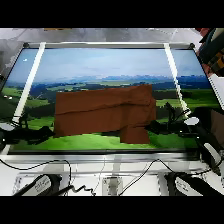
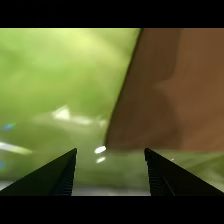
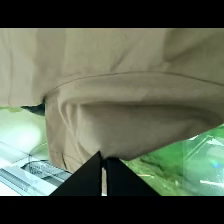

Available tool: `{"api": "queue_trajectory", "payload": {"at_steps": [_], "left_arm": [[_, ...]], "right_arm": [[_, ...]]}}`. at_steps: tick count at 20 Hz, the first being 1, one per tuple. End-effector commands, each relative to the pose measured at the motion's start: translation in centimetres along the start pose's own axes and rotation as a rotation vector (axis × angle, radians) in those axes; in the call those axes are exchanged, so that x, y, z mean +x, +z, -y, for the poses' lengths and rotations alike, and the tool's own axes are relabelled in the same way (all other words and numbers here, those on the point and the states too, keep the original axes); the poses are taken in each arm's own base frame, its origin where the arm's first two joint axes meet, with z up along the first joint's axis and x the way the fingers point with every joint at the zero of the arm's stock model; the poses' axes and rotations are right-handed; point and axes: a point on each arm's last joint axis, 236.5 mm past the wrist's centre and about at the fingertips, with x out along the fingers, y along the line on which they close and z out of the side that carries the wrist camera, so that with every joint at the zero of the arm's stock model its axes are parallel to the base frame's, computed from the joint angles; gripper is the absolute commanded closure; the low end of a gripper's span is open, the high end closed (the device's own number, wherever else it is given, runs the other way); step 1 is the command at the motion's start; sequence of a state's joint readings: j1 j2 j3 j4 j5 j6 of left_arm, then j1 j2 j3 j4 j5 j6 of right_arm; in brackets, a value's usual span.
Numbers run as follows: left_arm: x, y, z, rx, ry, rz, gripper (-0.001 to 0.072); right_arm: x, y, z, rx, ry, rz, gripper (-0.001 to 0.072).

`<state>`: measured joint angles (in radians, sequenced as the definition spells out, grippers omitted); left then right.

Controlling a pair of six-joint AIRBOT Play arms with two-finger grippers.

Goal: Fold the clothes and pants, and hang the long-sleeved shirts on hangers.

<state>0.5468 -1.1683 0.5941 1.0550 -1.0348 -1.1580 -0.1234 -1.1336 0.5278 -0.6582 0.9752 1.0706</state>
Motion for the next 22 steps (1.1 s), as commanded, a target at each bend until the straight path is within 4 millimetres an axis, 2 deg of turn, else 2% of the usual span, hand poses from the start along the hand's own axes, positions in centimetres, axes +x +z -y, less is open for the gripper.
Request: {"api": "queue_trajectory", "payload": {"at_steps": [1, 2, 4, 5, 6, 7, 10, 13, 15, 17, 20, 22], "left_arm": [[1.8, 2.3, 1.4, -0.043, -0.120, 0.067, 0.0252], [2.3, 2.5, 1.7, -0.040, -0.146, 0.064, 0.0256], [3.2, 2.2, 1.8, -0.045, -0.169, 0.044, 0.0390], [3.5, 2.0, 1.7, -0.046, -0.170, 0.032, 0.0470], [3.6, 2.0, 1.7, -0.047, -0.171, 0.030, 0.0604], [3.3, 2.0, 2.2, -0.044, -0.190, 0.031, 0.0688], [0.5, 2.5, 5.5, 0.096, -0.291, 0.027, 0.0691], [-4.2, 3.4, 7.5, 0.210, -0.292, 0.135, 0.0692], [-7.0, 3.3, 7.8, 0.246, -0.260, 0.227, 0.0692], [-9.1, 2.5, 7.7, 0.239, -0.242, 0.294, 0.0692], [-11.4, 2.2, 6.9, 0.197, -0.200, 0.400, 0.0692], [-12.0, 2.2, 6.5, 0.164, -0.187, 0.432, 0.0693]], "right_arm": [[-0.1, 0.2, 0.0, -0.002, -0.002, 0.007, 0.0698], [-0.1, 0.2, 0.0, -0.002, -0.003, 0.010, 0.0698], [-0.1, 0.2, 0.0, -0.002, -0.003, 0.011, 0.0698], [-0.1, 0.3, 0.0, -0.003, -0.002, 0.011, 0.0698], [-0.2, 0.5, -0.2, -0.010, -0.001, 0.015, 0.0698], [-0.5, 1.2, -0.6, -0.024, 0.001, 0.028, 0.0698], [-2.9, 4.2, -2.7, -0.130, -0.008, 0.096, 0.0698], [-5.9, 5.1, -4.9, -0.183, -0.016, 0.176, 0.0698], [-7.5, 4.2, -5.9, -0.196, -0.022, 0.224, 0.0698], [-8.5, 2.1, -6.3, -0.183, -0.032, 0.220, 0.0698], [-9.6, -1.3, -7.6, -0.179, -0.001, 0.195, 0.0698], [-10.7, -1.9, -8.7, -0.177, 0.014, 0.226, 0.0698]]}}
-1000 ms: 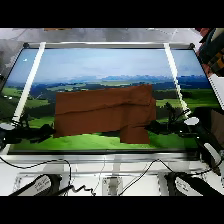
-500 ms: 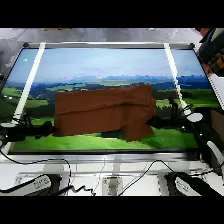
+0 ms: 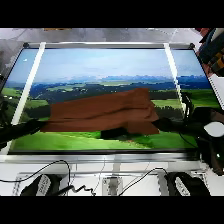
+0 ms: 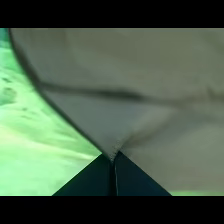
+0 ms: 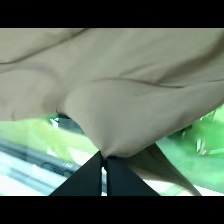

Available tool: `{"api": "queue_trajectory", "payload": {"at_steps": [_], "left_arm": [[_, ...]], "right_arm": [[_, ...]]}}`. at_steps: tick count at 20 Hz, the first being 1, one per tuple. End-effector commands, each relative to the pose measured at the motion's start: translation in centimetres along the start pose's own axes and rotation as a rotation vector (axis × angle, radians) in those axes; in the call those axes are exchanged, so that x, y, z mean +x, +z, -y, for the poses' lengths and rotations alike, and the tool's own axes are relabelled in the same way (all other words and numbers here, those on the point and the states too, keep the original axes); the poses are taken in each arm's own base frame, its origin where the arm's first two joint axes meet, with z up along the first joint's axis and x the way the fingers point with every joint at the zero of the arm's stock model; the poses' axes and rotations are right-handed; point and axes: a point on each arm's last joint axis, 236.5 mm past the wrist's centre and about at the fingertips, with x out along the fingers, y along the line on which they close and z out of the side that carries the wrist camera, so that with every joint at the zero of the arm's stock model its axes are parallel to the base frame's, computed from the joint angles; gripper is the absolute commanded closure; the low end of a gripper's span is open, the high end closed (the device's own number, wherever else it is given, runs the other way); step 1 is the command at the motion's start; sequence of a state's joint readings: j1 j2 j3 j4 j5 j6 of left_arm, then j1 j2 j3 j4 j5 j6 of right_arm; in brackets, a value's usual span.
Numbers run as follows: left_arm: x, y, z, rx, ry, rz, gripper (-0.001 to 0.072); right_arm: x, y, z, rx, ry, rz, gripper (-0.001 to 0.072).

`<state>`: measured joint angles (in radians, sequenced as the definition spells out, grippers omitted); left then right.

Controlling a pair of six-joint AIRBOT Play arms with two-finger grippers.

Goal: Fold the clothes and pants, and hang the long-sleeved shirts on hangers.

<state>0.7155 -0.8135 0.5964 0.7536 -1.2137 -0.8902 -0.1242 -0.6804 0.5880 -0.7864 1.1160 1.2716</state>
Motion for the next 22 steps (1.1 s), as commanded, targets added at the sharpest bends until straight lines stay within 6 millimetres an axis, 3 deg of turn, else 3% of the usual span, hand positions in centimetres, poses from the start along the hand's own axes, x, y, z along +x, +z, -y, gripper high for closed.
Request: {"api": "queue_trajectory", "payload": {"at_steps": [1, 4, 6, 9, 11, 16, 17, 18, 19, 20, 22], "left_arm": [[-1.5, 0.3, -0.2, -0.041, 0.036, 0.071, 0.0693], [-0.6, 0.4, -1.1, -0.140, 0.043, 0.089, 0.0692], [0.4, 1.0, -1.3, -0.221, 0.015, 0.116, 0.0691], [2.6, 2.0, -1.5, -0.294, -0.024, 0.132, 0.0691], [4.7, 2.8, -2.0, -0.348, -0.032, 0.146, 0.0691], [9.2, 6.0, -5.5, -0.569, 0.020, 0.289, 0.0690], [10.0, 5.8, -5.6, -0.583, 0.019, 0.271, 0.0613], [10.9, 5.6, -5.5, -0.580, 0.017, 0.246, 0.0224], [11.4, 5.6, -5.3, -0.555, 0.013, 0.230, 0.0014], [11.5, 5.8, -4.9, -0.508, 0.002, 0.219, -0.0003], [10.6, 7.4, -4.1, -0.424, -0.022, 0.236, -0.0002]], "right_arm": [[-2.1, -0.6, -1.6, 0.030, 0.008, 0.058, 0.0699], [-2.4, 4.8, -0.3, 0.154, -0.013, 0.276, 0.0699], [-1.3, 7.6, 1.3, 0.239, -0.013, 0.355, 0.0698], [3.4, 9.3, 3.5, 0.305, -0.049, 0.344, 0.0699], [7.1, 10.8, 3.7, 0.285, -0.079, 0.333, 0.0698], [13.7, 17.3, 4.4, 0.217, -0.140, 0.398, 0.0698], [14.6, 18.1, 5.0, 0.221, -0.149, 0.400, 0.0698], [15.4, 18.6, 5.7, 0.226, -0.159, 0.398, 0.0618], [16.1, 18.9, 6.3, 0.232, -0.167, 0.395, 0.0237], [16.4, 19.0, 6.7, 0.231, -0.175, 0.392, 0.0007], [16.2, 18.8, 7.0, 0.219, -0.181, 0.373, 0.0030]]}}
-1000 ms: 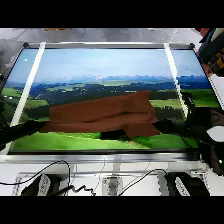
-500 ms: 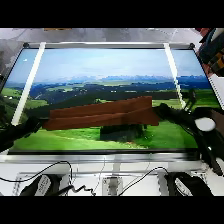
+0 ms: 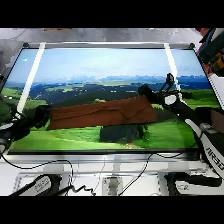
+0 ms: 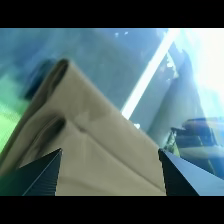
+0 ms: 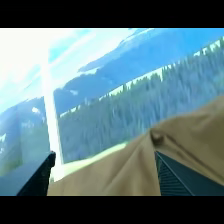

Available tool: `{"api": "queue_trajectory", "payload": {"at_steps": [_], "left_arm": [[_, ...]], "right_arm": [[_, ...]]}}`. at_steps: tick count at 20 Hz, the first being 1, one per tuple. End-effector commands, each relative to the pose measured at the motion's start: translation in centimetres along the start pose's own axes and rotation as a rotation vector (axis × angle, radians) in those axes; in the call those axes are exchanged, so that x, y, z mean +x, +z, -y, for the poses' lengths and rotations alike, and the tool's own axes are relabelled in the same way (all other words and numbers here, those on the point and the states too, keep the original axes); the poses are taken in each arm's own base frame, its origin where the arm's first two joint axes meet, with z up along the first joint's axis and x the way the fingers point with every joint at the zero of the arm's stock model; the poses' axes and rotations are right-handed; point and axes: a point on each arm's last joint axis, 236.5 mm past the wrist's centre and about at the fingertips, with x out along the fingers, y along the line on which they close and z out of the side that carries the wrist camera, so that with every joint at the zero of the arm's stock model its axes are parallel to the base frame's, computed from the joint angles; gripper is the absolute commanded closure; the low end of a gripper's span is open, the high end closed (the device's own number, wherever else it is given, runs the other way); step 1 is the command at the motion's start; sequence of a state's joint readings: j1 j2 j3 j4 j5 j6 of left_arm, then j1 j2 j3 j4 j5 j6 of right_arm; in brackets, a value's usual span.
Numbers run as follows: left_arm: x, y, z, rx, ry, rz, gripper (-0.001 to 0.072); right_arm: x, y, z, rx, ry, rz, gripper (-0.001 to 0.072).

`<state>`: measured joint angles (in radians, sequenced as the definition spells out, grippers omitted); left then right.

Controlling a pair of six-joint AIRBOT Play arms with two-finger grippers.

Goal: Fold the clothes and pants, and hang the long-sleeved shirts on hangers.

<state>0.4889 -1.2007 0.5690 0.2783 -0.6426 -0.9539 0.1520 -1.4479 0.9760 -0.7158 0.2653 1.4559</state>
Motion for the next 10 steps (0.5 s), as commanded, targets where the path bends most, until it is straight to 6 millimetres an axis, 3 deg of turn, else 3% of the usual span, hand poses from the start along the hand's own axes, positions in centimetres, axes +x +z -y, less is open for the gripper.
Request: {"api": "queue_trajectory", "payload": {"at_steps": [1, 2, 4, 8, 10], "left_arm": [[-0.1, 1.7, 1.6, 0.077, -0.040, 0.016, -0.0001], [-0.7, 2.7, 2.0, 0.081, -0.052, 0.035, -0.0001], [-1.7, 3.3, 0.5, 0.158, -0.002, 0.011, 0.0002], [-3.4, 0.3, -7.5, 0.264, 0.290, -0.217, 0.0004], [-3.1, -0.9, -7.6, 0.269, 0.281, -0.331, 0.0004]], "right_arm": [[1.2, 0.4, 1.0, -0.029, -0.023, -0.012, 0.0030], [0.9, 0.3, 1.3, -0.038, -0.027, -0.030, 0.0030], [0.4, -0.8, 1.9, -0.046, -0.033, -0.099, 0.0031], [-0.9, -5.0, 3.4, -0.095, -0.054, -0.307, 0.0031], [-1.3, -6.2, 3.6, -0.108, -0.058, -0.361, 0.0031]]}}
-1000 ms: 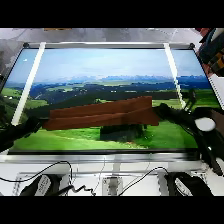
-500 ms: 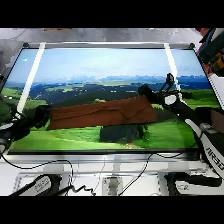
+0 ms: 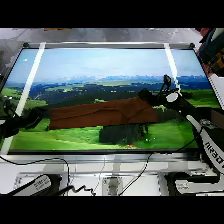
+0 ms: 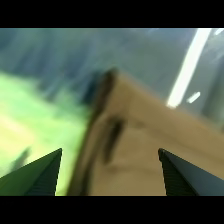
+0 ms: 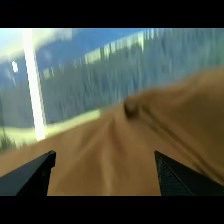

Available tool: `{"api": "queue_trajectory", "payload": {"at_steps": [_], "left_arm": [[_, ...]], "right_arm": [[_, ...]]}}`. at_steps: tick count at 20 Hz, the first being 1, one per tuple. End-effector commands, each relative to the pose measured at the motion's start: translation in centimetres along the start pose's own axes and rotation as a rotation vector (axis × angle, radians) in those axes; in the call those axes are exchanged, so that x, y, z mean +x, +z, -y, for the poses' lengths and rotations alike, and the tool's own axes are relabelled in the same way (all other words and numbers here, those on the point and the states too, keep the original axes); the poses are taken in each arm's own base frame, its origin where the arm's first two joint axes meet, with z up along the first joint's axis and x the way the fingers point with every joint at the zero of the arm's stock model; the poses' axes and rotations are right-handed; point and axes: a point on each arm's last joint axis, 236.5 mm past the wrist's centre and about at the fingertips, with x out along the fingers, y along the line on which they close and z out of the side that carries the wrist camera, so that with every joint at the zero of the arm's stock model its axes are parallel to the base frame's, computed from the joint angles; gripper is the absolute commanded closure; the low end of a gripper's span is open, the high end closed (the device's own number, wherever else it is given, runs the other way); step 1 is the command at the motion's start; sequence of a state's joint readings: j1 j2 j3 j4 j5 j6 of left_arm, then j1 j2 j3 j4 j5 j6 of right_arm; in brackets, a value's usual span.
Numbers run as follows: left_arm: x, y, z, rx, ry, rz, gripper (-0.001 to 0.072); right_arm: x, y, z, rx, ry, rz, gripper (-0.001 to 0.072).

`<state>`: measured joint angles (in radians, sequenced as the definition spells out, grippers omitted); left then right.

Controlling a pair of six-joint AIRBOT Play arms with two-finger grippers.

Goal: Fold the clothes and pants, and hang the long-sleeved shirts on hangers.

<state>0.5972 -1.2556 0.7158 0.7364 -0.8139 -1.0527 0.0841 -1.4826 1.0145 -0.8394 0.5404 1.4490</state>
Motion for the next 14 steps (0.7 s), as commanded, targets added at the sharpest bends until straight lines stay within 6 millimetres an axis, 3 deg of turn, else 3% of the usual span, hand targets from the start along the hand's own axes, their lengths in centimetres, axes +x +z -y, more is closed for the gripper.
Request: {"api": "queue_trajectory", "payload": {"at_steps": [1, 4, 6, 8, 9, 11, 12, 13, 14], "left_arm": [[0.4, -3.2, -2.0, 0.049, 0.058, -0.239, 0.0005], [2.5, -4.6, -0.6, 0.073, -0.021, -0.372, 0.0018], [4.5, -4.6, 0.2, 0.142, -0.071, -0.367, 0.0123], [6.2, -4.3, 0.2, 0.165, -0.060, -0.339, 0.0137], [6.7, -3.9, 0.2, 0.174, -0.049, -0.319, 0.0241], [6.9, -3.5, 1.7, 0.183, -0.075, -0.307, 0.0568], [6.6, -3.2, 2.9, 0.206, -0.101, -0.315, 0.0693], [6.1, -2.8, 4.4, 0.247, -0.130, -0.322, 0.0692], [5.3, -2.1, 6.2, 0.287, -0.158, -0.324, 0.0693]], "right_arm": [[-0.3, -3.2, 0.4, -0.032, -0.008, -0.143, 0.0031], [-0.5, -4.2, 0.3, -0.031, -0.001, -0.183, 0.0031], [-0.6, -4.7, 0.2, -0.032, 0.002, -0.206, 0.0031], [-0.6, -4.9, 0.0, -0.053, 0.015, -0.216, 0.0031], [-0.6, -5.1, -0.4, -0.063, 0.029, -0.223, 0.0031], [-0.7, -5.1, -1.8, -0.123, 0.056, -0.227, 0.0033], [-0.7, -4.9, -3.0, -0.160, 0.071, -0.219, 0.0035], [-0.7, -4.3, -4.4, -0.205, 0.089, -0.194, 0.0083], [-0.6, -3.5, -6.2, -0.245, 0.109, -0.155, 0.0243]]}}
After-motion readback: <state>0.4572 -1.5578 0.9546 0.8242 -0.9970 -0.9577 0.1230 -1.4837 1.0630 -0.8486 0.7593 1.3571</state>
